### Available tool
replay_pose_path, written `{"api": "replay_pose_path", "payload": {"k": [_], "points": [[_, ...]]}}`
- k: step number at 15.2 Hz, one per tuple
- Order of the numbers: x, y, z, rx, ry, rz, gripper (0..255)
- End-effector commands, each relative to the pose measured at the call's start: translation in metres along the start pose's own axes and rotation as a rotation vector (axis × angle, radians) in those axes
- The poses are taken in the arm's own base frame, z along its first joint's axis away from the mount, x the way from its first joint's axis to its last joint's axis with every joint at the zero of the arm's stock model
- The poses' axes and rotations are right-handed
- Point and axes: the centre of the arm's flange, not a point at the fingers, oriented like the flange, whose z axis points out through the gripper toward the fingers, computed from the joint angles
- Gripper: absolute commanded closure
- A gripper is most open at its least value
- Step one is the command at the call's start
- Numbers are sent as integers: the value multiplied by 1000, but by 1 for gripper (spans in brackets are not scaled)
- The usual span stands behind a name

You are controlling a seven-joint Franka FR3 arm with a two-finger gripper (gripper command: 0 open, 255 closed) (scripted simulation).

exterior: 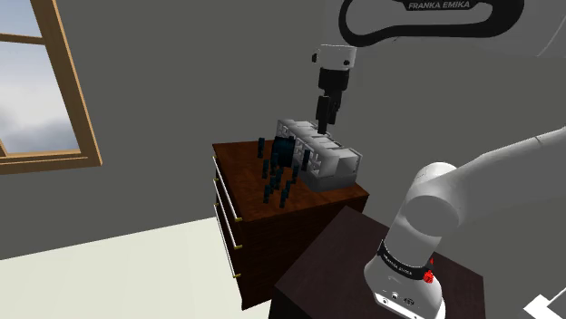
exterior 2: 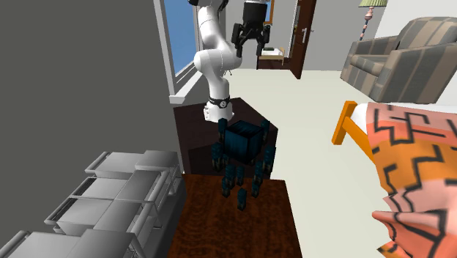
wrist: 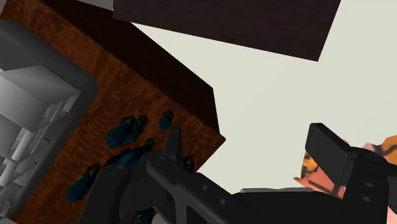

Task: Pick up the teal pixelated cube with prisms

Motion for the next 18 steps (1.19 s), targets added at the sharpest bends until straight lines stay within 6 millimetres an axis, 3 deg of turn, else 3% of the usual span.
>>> {"api": "replay_pose_path", "payload": {"k": [1,18], "points": [[0,0,0,0,0,0,0],[80,160,138,47,55,140,0]]}}
